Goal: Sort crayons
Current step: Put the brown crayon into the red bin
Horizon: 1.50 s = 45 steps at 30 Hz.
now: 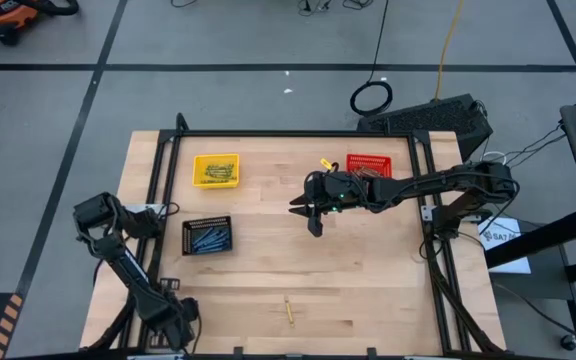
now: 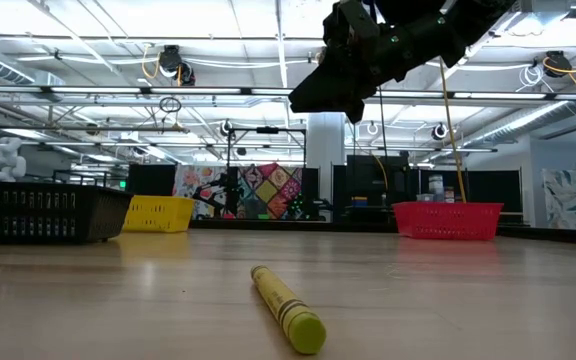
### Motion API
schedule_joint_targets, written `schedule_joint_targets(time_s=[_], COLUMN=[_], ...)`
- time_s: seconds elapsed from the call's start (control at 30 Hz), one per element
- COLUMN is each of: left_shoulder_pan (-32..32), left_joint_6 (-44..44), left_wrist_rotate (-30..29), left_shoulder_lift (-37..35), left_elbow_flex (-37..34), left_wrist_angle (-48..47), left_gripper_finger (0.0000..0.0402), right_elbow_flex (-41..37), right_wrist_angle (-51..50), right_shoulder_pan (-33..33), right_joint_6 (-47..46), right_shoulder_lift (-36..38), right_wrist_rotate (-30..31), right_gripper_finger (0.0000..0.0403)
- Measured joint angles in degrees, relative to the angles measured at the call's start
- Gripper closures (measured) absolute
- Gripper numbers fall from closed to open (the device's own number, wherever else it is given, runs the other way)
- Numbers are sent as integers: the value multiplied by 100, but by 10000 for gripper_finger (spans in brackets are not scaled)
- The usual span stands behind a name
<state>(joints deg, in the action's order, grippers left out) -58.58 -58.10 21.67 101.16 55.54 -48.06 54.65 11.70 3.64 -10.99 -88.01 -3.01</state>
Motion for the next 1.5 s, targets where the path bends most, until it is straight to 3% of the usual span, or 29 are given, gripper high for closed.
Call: schedule_joint_targets(time_s=[0.13, 0.27, 0.73, 1.1, 1.3, 1.4, 1.5], left_shoulder_pan=[118, 182, 119, 235, 227, 222, 224], left_joint_6=[-3, -151, -1346, -1509, -1508, -1597, -2546], left_wrist_rotate=[-367, -372, 472, 576, 595, 306, 125], left_shoulder_lift=[0, -9, -9, -9, -11, -11, -13], left_elbow_flex=[519, 890, 787, 787, 787, 787, 787], left_wrist_angle=[-553, -1010, -990, -797, -774, -793, -801], left_gripper_finger=[401, 401, 402, 401, 357, 326, 309], right_elbow_flex=[0, 0, 0, 0, 0, 0, 0], right_wrist_angle=[13, 22, 1, -5, -4, -4, -5], right_shoulder_pan=[0, 0, 0, 1, 1, 0, 1], right_joint_6=[126, 130, 122, 119, 119, 118, 118], right_shoulder_lift=[2, 2, 0, 1, 2, 1, 1], right_wrist_rotate=[0, 1, -1, 21, 23, 23, 24], right_gripper_finger=[312, 312, 312, 312, 312, 312, 312])
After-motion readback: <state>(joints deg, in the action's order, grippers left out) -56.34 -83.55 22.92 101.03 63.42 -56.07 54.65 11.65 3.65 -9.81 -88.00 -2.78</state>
